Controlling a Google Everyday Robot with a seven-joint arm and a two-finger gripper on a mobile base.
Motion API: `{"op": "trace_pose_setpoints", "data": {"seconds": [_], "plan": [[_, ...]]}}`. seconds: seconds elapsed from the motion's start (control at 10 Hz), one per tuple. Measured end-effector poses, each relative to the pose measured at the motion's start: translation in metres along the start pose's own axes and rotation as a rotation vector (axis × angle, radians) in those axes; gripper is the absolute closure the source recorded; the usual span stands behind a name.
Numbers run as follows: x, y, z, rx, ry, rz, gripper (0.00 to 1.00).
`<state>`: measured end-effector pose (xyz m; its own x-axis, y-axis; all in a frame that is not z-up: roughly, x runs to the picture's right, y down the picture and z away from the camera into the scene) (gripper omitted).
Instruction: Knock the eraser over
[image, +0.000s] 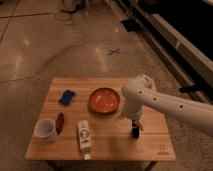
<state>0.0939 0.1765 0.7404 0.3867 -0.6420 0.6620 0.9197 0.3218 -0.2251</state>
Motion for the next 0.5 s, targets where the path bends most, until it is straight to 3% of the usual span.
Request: {"op": "trace_pose_setpoints", "data": {"seconds": [0.3,0.5], "plan": [[-0.019,-0.031,-0.008,0.063,-0.001,-0.064,0.2],[-0.022,-0.039,-0.009,0.103,-0.006,-0.079,0.2]]}}
